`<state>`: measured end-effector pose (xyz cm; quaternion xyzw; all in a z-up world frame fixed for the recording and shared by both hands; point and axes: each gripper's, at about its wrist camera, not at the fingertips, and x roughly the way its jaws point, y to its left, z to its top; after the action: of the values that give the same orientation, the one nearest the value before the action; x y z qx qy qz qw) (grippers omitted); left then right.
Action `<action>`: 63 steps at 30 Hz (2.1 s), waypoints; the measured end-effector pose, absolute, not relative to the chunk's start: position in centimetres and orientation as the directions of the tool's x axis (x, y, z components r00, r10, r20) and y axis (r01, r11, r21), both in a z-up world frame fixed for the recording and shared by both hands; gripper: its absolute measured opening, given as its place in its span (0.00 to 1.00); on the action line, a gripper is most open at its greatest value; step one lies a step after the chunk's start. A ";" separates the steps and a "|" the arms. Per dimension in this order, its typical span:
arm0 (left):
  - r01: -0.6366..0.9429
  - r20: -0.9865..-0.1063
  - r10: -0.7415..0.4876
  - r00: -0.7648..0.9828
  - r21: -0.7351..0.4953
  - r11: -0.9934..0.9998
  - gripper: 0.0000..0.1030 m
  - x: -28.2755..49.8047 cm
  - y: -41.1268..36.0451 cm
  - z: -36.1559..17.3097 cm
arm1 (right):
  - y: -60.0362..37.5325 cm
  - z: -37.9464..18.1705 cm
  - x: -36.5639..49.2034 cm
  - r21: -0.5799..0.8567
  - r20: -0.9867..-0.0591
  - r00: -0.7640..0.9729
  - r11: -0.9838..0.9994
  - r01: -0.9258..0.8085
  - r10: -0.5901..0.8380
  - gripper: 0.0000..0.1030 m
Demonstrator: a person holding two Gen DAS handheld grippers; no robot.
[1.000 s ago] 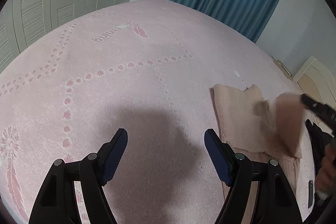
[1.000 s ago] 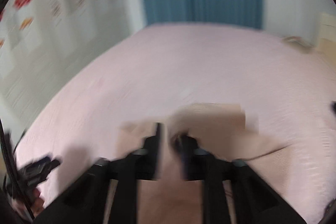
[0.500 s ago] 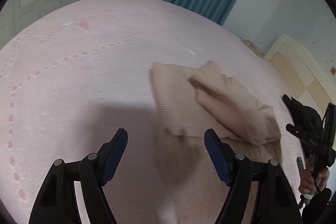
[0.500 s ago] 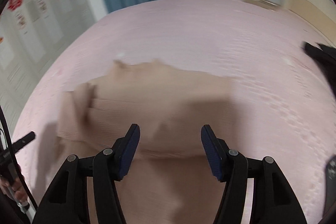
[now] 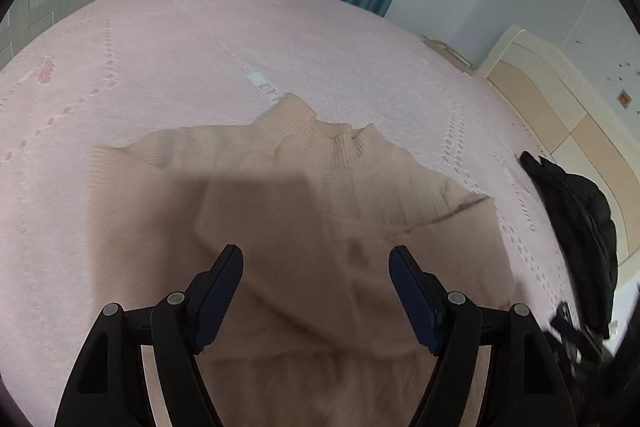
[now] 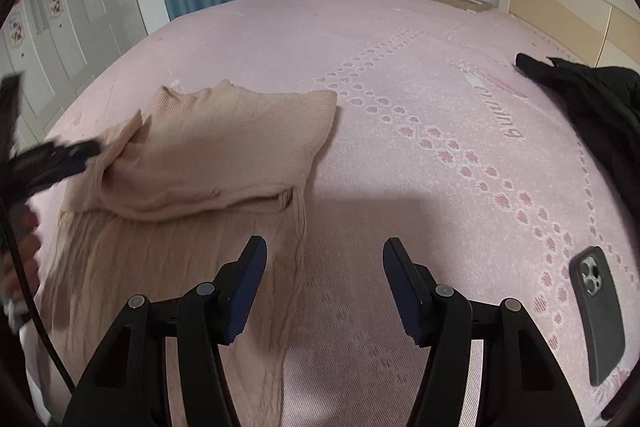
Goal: Fold small clothes
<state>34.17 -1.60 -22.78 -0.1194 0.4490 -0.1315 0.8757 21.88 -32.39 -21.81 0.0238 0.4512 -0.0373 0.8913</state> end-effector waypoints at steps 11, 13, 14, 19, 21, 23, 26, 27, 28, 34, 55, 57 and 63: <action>0.028 -0.739 -0.257 0.622 -0.307 0.951 0.09 33.3 2.2 -22.1 | -33.1 -20.1 19.8 0.016 -0.783 0.621 0.996 0.091 -0.044 0.58; 0.009 -0.733 -0.256 0.630 -0.323 0.947 0.09 31.9 4.3 -21.8 | -32.9 -20.1 20.0 0.026 -0.779 0.626 0.996 0.090 -0.036 0.58; 0.000 -0.736 -0.261 0.624 -0.335 0.942 0.09 31.2 5.4 -22.0 | -32.6 -20.1 20.1 0.039 -0.778 0.628 0.995 0.089 -0.026 0.58; -0.027 -0.767 -0.329 0.551 -0.410 0.912 0.10 28.6 9.9 -24.1 | -31.3 -20.3 20.8 0.075 -0.770 0.638 0.994 0.074 0.010 0.58; -0.044 -0.770 -0.332 0.545 -0.422 0.906 0.13 28.3 10.8 -24.8 | -30.6 -20.4 21.2 0.083 -0.768 0.640 0.995 0.062 0.024 0.58; -0.063 -0.773 -0.334 0.539 -0.433 0.899 0.13 28.1 11.7 -25.3 | -30.0 -20.6 21.6 0.080 -0.765 0.644 0.995 0.052 0.028 0.58; -0.050 -0.759 -0.369 0.536 -0.465 0.884 0.13 28.3 12.3 -25.4 | -29.5 -20.9 22.3 0.089 -0.763 0.645 0.995 0.047 0.037 0.58; -0.047 -0.756 -0.367 0.542 -0.463 0.885 0.16 28.3 12.5 -25.2 | -29.4 -21.1 22.5 0.088 -0.764 0.645 0.995 0.048 0.037 0.58; -0.047 -0.757 -0.358 0.546 -0.455 0.889 0.24 28.6 12.5 -25.1 | -29.4 -21.2 22.8 0.085 -0.765 0.643 0.995 0.052 0.032 0.58; -0.059 -0.765 -0.300 0.570 -0.402 0.914 0.52 31.0 12.1 -25.1 | -29.3 -21.4 23.3 0.088 -0.769 0.638 0.994 0.058 0.031 0.58; 0.042 -0.677 -0.243 0.695 -0.299 0.953 0.06 32.7 9.4 -20.7 | -31.2 -20.7 22.8 0.078 -0.764 0.646 0.993 0.087 0.004 0.58; 0.058 -0.662 -0.260 0.703 -0.311 0.949 0.06 33.6 9.0 -19.9 | -31.4 -20.6 23.0 0.081 -0.761 0.649 0.993 0.090 0.003 0.58; 0.053 -0.611 -0.273 0.743 -0.352 0.934 0.06 34.6 9.5 -19.1 | -32.1 -20.6 24.8 0.114 -0.751 0.660 0.988 0.105 0.016 0.58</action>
<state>34.56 9.48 -19.06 -0.1579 0.3474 -0.0886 0.9201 24.81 -32.12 -20.57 0.0739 0.4114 -0.0245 0.9081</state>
